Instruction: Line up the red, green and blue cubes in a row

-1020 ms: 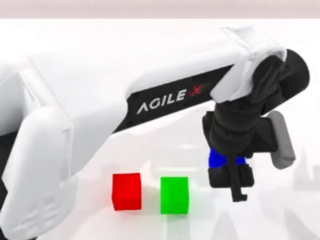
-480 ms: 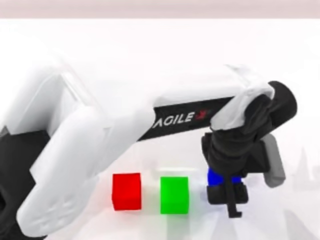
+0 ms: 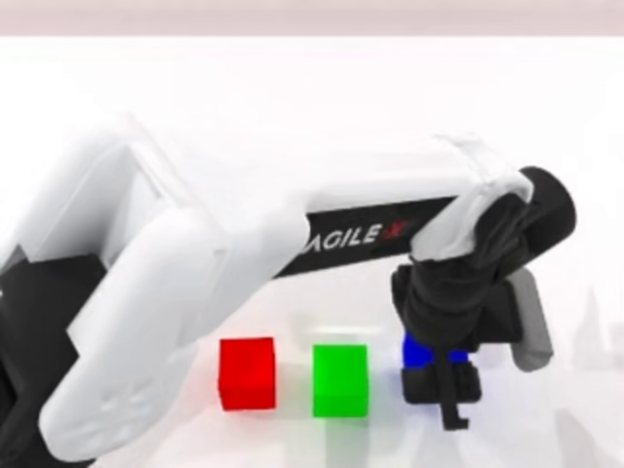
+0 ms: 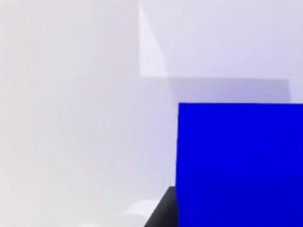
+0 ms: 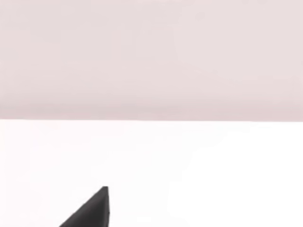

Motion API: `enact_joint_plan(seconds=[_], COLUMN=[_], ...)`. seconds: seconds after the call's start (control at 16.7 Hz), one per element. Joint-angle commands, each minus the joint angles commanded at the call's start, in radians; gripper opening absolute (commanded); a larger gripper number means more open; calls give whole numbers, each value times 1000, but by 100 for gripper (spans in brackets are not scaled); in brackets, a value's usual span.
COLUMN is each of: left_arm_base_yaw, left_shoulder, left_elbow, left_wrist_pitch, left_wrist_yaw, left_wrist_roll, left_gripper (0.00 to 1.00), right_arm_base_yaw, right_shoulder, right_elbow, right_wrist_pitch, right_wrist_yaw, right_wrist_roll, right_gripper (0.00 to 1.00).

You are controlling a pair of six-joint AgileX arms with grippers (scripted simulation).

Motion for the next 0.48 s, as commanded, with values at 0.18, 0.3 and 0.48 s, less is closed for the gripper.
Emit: enact_joint_plan(seconds=[0.18, 0.3, 0.48], left_arm_base_yaw=[0, 0, 0], left_shoulder=[0, 0, 0], left_elbow=[0, 0, 0], left_wrist_pitch=[0, 0, 0], left_wrist_yaw=[0, 0, 0], left_wrist_roll=[0, 0, 0], left_gripper=[45, 60, 83], right_arm_base_yaw=[0, 0, 0], right_shoulder=[0, 0, 0], right_elbow=[0, 0, 0], right_wrist_pitch=[0, 0, 0], right_wrist_yaw=[0, 0, 0], right_wrist_roll=[0, 0, 0], right_gripper=[100, 100, 100])
